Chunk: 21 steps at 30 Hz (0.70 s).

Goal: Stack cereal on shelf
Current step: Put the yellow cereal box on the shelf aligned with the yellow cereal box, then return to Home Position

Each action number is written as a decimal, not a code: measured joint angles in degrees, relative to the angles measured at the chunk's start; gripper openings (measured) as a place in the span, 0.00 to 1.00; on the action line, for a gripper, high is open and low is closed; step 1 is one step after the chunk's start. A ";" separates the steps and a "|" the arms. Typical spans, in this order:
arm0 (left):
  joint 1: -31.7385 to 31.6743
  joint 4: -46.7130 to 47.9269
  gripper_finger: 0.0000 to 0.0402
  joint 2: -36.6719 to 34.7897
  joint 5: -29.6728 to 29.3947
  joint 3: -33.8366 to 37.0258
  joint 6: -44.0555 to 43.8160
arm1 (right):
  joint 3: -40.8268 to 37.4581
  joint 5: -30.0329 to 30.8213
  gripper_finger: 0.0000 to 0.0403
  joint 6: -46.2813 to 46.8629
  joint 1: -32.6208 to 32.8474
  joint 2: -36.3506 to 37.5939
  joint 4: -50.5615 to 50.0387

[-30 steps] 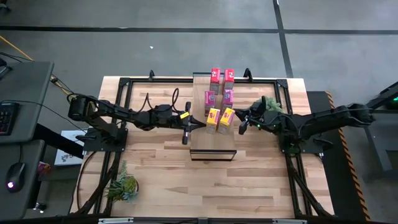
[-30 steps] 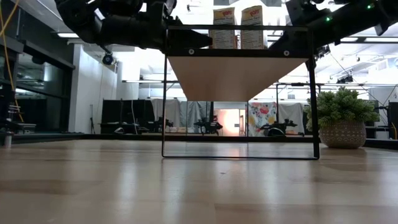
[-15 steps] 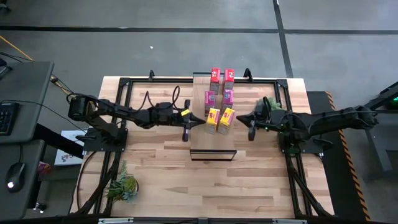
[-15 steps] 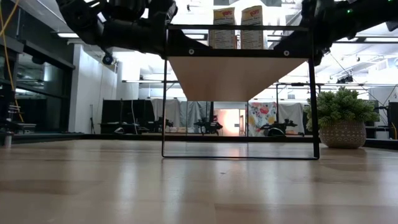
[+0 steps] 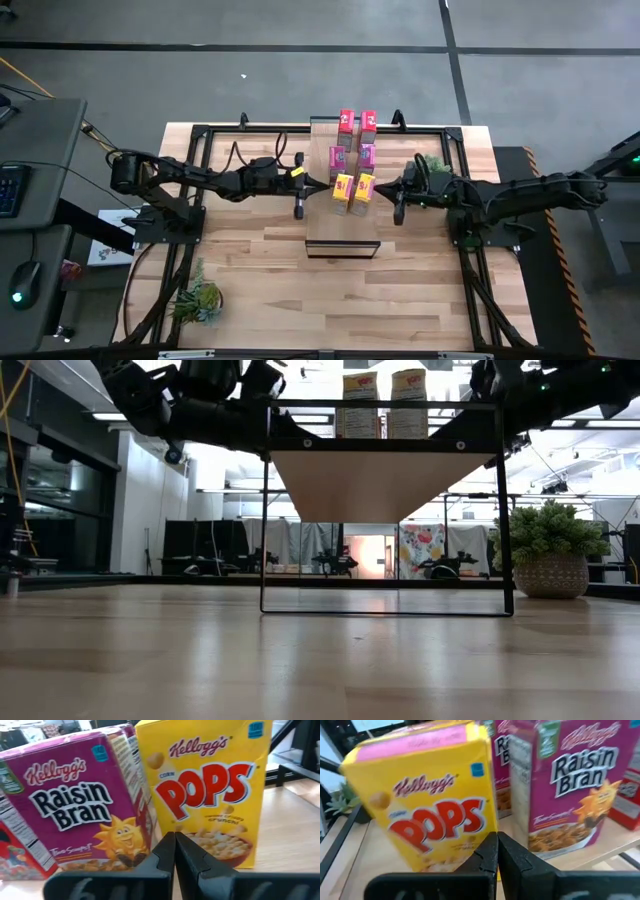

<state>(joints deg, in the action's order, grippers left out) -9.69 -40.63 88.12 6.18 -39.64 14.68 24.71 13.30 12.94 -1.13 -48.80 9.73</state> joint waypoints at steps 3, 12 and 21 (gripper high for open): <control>-0.14 0.02 0.00 0.00 2.58 0.00 -0.78 | 0.00 0.42 0.00 -0.70 -1.28 0.00 1.04; 0.39 2.56 0.00 -2.09 2.91 0.02 -0.49 | 0.00 0.36 0.00 -4.02 -3.56 1.28 1.48; 2.00 16.31 0.00 -24.90 0.97 6.18 -0.12 | 0.00 3.22 0.00 -4.46 -3.49 10.13 -4.81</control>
<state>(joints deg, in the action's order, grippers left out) -7.69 -24.32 63.22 7.15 -33.46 14.56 24.71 16.52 8.48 -4.62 -38.67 4.93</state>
